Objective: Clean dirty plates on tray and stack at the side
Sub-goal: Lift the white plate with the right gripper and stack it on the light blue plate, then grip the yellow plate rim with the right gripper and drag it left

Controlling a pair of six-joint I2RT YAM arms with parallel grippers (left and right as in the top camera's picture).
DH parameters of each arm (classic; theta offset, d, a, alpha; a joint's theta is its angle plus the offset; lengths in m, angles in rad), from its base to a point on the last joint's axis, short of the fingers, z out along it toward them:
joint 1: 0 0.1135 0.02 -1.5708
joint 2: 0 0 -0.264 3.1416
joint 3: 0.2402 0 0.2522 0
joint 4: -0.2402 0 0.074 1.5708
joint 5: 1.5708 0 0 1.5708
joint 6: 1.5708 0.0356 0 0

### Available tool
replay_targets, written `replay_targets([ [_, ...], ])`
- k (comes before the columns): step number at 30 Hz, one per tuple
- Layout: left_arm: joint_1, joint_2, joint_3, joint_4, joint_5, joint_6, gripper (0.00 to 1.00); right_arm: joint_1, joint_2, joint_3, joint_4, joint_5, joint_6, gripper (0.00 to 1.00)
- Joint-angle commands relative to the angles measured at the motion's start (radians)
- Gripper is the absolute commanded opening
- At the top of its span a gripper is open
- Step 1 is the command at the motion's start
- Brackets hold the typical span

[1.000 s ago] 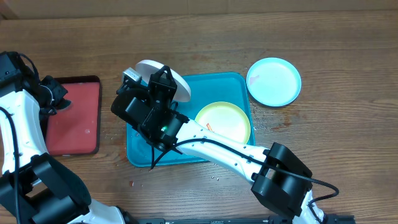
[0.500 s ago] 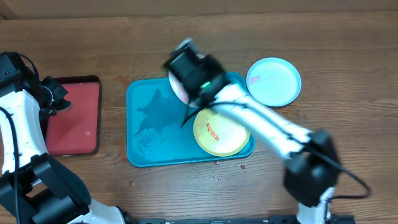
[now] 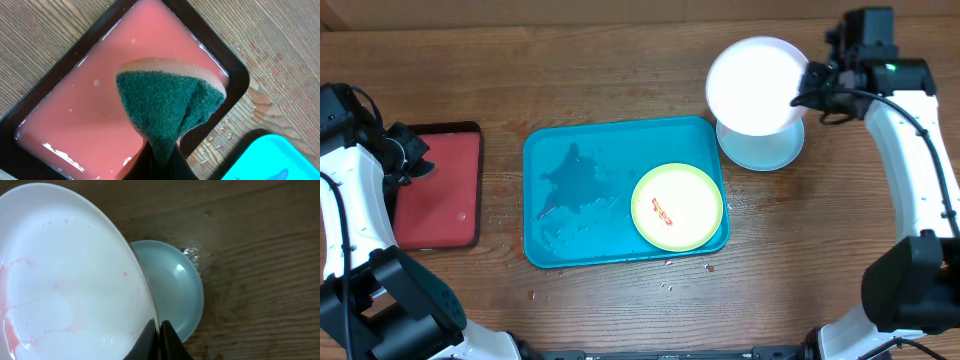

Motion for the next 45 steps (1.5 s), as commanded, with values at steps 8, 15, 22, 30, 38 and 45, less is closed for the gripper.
replay_targets([
  [8,-0.006,-0.007,0.018,0.003,0.031,-0.010,0.04,-0.106,0.005,-0.298,0.291,-0.089,0.035,0.04],
  [15,-0.008,-0.007,0.018,0.003,0.033,-0.010,0.04,-0.094,0.033,-0.439,0.475,-0.104,0.106,0.04],
  [22,-0.008,-0.007,0.019,0.002,0.033,-0.010,0.04,-0.093,0.079,-0.452,0.488,-0.074,0.109,0.10],
  [30,-0.008,-0.007,0.018,0.002,0.037,-0.010,0.04,-0.093,0.073,-0.425,0.423,-0.079,0.109,0.52],
  [38,-0.008,-0.007,0.019,0.002,0.110,0.022,0.04,0.000,-0.060,-0.307,0.229,-0.299,-0.086,0.52],
  [45,-0.051,-0.007,0.019,0.002,0.127,0.042,0.04,0.298,-0.045,-0.308,0.217,-0.304,-0.423,0.65],
])
